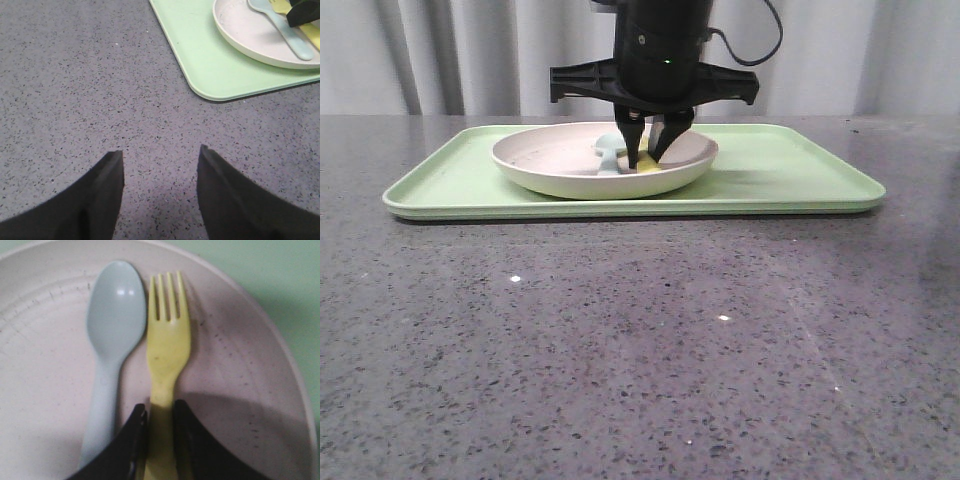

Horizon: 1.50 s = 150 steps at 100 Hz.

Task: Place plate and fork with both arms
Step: 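Lift the yellow fork with the right gripper and carry it off the plate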

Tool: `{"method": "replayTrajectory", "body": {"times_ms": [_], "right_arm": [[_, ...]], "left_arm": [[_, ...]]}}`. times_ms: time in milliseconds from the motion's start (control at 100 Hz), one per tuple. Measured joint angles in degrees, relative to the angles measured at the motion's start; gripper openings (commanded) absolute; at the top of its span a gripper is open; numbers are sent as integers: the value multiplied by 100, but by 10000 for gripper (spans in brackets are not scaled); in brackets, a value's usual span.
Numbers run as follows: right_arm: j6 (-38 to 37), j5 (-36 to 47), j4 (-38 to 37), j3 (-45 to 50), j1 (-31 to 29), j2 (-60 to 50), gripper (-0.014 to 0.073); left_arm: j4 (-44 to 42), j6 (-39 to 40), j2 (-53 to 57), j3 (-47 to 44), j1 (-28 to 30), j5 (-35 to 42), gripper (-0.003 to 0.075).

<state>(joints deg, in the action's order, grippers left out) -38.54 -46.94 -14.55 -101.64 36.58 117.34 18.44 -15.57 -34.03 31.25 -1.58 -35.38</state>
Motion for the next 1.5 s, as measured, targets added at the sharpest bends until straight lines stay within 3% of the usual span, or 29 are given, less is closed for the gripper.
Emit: {"method": "replayTrajectory", "body": {"times_ms": [880,1500], "right_arm": [[0,-232,-115,-23,-36,-352,-25],[0,-842,-580,-66,-683,-703,-25]], "left_arm": [[0,0,0,0,0,0,336],[0,0,0,0,0,0,336]]}}
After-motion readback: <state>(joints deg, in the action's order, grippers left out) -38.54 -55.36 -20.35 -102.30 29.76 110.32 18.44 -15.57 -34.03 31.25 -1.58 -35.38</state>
